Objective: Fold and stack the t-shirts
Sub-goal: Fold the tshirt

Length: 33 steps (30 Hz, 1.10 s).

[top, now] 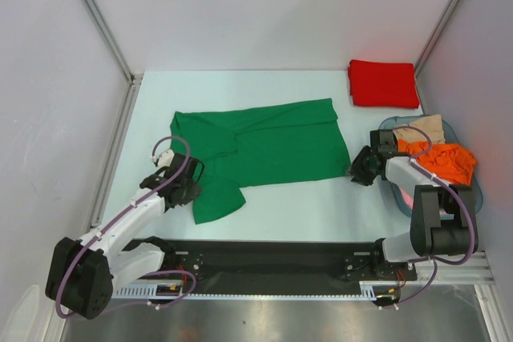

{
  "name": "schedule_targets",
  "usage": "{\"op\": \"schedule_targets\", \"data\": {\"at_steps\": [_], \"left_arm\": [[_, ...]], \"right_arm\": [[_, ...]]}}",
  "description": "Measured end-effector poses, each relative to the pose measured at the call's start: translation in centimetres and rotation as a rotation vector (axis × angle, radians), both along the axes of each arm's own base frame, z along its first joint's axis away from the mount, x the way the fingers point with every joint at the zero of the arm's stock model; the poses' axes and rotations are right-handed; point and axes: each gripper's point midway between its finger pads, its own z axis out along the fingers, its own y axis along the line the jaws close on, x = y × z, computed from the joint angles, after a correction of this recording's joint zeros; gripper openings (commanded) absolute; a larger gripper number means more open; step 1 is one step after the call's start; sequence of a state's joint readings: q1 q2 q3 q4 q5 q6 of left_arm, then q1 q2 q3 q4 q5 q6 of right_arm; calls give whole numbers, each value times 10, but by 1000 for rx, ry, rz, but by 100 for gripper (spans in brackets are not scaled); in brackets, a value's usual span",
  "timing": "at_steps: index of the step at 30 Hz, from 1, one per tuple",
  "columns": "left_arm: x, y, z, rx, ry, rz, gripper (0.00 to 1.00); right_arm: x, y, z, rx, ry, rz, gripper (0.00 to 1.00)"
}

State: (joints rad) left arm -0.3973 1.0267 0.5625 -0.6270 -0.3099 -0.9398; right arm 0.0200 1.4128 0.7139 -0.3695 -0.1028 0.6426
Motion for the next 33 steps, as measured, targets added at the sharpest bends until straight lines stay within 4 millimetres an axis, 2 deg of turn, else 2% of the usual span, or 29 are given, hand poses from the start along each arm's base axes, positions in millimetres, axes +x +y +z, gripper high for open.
{"op": "schedule_targets", "data": {"at_steps": [4, 8, 13, 16, 17, 19, 28, 33], "left_arm": [[-2, 1, 0, 6, 7, -4, 1], [-2, 1, 2, 1, -5, -5, 2], [0, 0, 12, -16, -46, -5, 2], [1, 0, 19, -29, -77, -6, 2], [2, 0, 21, -33, -87, -6, 2], [2, -1, 26, -42, -110, -6, 2], [1, 0, 36, -56, -166, -21, 4], [3, 1, 36, -46, -154, -21, 6]], "right_arm": [[2, 1, -10, 14, 7, -13, 40], [10, 1, -10, 18, -19, -17, 39], [15, 1, -10, 24, -34, -24, 31], [16, 1, -12, 23, -36, -27, 14], [15, 0, -13, 22, -37, -28, 5], [15, 1, -14, 24, -42, -23, 0], [11, 5, -9, 21, -82, 69, 0], [19, 9, 2, 24, -118, 124, 0]]}}
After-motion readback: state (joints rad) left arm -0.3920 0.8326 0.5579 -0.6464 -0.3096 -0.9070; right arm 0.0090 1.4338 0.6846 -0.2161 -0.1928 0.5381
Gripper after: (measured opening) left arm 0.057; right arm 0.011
